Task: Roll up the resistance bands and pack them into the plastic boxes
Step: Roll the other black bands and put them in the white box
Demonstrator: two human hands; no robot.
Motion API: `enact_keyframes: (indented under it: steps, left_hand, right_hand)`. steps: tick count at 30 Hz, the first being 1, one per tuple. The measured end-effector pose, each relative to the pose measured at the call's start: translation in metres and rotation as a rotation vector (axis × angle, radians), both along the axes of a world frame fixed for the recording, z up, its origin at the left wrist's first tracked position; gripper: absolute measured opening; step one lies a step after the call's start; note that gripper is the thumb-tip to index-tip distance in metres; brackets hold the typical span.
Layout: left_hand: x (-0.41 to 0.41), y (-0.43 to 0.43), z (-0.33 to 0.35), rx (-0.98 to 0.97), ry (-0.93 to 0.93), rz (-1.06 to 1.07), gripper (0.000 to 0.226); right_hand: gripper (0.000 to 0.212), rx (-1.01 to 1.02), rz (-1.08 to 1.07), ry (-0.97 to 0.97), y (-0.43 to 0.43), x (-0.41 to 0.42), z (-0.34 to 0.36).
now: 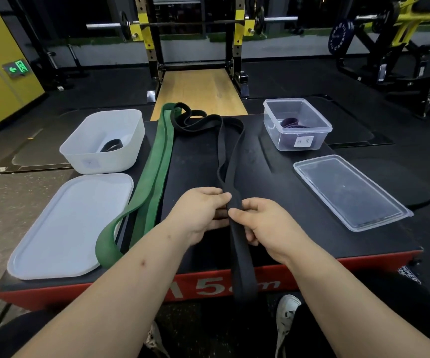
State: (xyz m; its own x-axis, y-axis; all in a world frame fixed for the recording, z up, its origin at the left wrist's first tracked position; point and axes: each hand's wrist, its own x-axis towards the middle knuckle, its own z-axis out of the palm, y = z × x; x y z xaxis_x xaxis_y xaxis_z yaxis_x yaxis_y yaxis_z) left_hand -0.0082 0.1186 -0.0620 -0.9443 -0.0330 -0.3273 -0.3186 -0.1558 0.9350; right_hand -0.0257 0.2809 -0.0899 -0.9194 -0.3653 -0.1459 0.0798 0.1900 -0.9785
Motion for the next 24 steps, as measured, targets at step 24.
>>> enact_keyframes:
  steps: [24]
  left_hand:
    - [-0.013,-0.01,-0.016,0.049,0.003,-0.005,0.022]
  right_hand:
    - [0.009,-0.146,-0.086,-0.409,-0.035,-0.105,0.021]
